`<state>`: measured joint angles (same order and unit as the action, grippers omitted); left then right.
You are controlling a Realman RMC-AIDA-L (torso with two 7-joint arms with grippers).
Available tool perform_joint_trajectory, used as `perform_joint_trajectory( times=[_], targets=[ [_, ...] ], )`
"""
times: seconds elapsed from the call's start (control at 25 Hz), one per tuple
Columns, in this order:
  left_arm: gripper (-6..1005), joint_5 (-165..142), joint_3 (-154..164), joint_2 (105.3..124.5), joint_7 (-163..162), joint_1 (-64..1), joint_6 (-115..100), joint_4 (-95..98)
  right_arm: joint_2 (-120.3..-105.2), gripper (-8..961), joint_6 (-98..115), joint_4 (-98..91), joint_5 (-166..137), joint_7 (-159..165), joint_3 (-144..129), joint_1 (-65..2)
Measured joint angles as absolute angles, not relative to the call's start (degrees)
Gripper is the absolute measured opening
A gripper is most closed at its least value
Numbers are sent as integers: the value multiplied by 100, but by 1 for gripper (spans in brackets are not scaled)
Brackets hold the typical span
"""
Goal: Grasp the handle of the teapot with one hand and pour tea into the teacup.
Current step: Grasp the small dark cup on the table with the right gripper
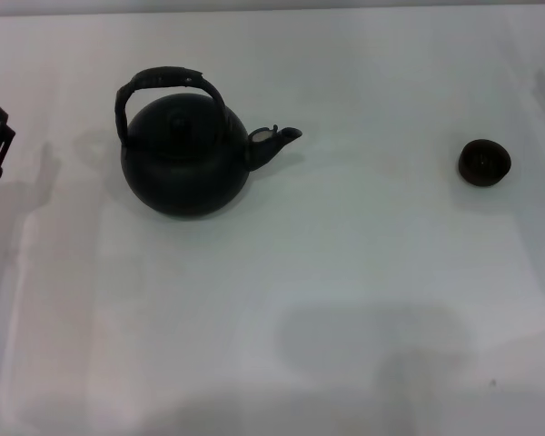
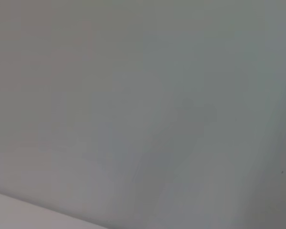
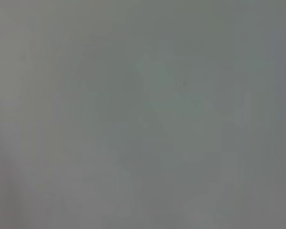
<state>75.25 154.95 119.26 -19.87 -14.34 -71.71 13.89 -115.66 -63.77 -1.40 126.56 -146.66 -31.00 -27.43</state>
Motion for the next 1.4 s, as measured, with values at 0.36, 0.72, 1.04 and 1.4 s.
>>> perform_joint_trajectory(
  times=[0.36, 0.72, 1.04, 1.4],
  targets=[
    [887, 7523, 15506, 11923, -1994, -1423, -7168, 1388, -11550, 843, -6598, -153, 12602, -14496, -3198, -2707],
    [888, 7525, 15484, 11927, -1995, -1423, -7162, 1389, -11394, 842, -6399, -1261, 12536, -12414, -4797, -2623],
    [887, 7539, 15470, 11927, -1996, -1424, -7162, 1388, -10754, 841, -6295, -3108, 10116, -9379, -5996, -2893],
    [889, 7550, 15468, 11935, -1996, -1459, -7164, 1389, -10833, 841, -7854, -5075, 6498, -7476, -5974, -3437]
  ],
)
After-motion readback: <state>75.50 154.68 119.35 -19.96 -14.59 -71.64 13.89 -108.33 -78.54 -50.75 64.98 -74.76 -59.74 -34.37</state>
